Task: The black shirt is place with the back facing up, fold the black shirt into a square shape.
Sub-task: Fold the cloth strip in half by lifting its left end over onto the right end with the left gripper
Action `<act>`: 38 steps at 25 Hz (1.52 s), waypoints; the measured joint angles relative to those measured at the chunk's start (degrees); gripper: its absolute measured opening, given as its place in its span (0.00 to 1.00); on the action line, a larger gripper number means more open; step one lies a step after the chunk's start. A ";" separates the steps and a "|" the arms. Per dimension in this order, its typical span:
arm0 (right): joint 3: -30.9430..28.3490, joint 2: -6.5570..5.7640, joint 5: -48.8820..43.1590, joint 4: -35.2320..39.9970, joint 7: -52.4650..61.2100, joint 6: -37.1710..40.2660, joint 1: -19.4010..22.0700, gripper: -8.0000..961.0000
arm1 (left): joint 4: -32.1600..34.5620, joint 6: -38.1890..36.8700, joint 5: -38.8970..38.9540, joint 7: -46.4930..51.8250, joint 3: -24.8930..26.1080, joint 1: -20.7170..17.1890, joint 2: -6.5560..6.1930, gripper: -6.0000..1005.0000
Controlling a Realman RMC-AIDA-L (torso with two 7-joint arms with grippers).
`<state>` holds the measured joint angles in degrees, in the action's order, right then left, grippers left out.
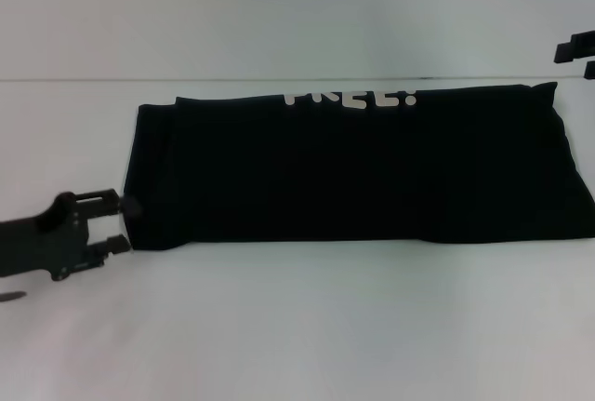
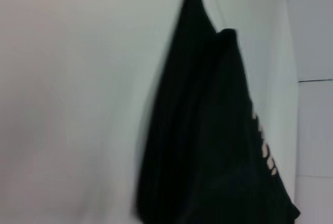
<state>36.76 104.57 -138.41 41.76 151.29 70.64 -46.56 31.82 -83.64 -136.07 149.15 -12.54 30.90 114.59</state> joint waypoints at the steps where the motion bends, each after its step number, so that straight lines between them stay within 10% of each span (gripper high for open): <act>1: 0.08 0.09 -0.01 0.00 -0.04 -0.05 -0.18 0.64 | -0.81 0.91 -0.08 0.08 -0.43 0.11 0.06 0.63; 38: -0.03 0.26 0.23 -0.62 -0.20 -1.38 -0.22 0.64 | -11.27 16.72 -0.09 2.96 -2.60 5.54 1.76 0.64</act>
<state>36.73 104.83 -138.18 41.14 151.08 69.26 -46.78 20.56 -66.92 -136.16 152.11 -15.14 36.44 116.35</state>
